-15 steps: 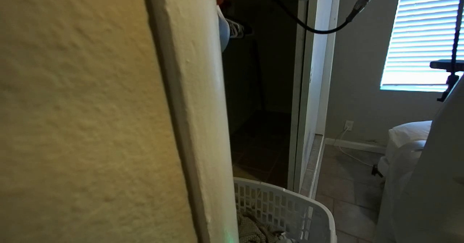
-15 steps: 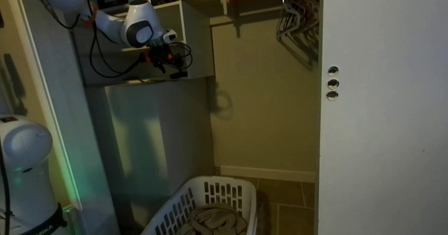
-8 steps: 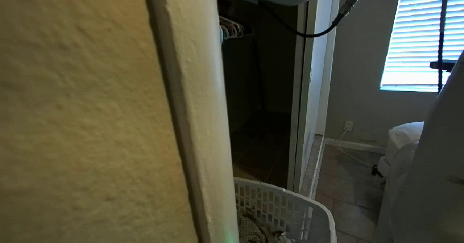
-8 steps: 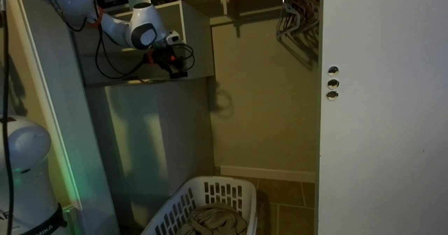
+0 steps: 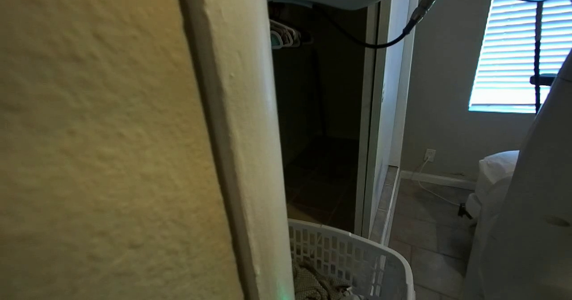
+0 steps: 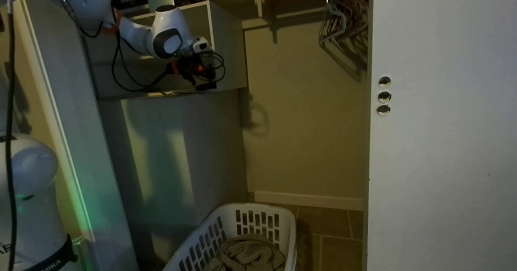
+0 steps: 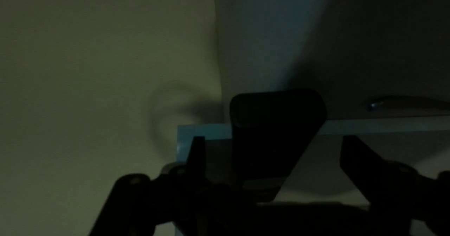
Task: Move the remote to the first top shelf
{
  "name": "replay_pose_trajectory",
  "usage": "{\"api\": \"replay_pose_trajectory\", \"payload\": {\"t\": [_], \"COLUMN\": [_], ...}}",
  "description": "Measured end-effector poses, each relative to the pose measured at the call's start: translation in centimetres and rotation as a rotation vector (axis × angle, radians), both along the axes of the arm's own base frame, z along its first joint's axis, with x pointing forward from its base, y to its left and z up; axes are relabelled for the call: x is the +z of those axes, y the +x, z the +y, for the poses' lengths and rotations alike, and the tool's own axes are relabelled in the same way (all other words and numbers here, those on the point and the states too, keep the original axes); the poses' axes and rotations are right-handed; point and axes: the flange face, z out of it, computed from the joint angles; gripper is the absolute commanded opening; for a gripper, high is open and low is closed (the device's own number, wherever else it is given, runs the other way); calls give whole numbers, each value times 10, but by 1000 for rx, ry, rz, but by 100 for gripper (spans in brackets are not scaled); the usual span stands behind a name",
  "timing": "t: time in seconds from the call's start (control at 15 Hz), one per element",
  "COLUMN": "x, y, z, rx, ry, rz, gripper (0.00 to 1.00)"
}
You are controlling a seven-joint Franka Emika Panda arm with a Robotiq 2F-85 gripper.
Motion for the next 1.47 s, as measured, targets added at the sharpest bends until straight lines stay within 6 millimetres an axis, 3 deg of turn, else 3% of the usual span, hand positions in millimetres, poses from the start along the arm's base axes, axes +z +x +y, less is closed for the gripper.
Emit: {"api": "replay_pose_trajectory", "payload": {"t": [0.4, 1.0, 1.27, 1.47], "x": [-7, -7, 8, 22], "y": [2, 3, -5, -18], "z": [4, 3, -6, -24], "rx": [4, 4, 28, 38], "ry": [-4, 8, 31, 45], "rz": [10, 12, 0, -5], "gripper": [31, 31, 31, 31]}}
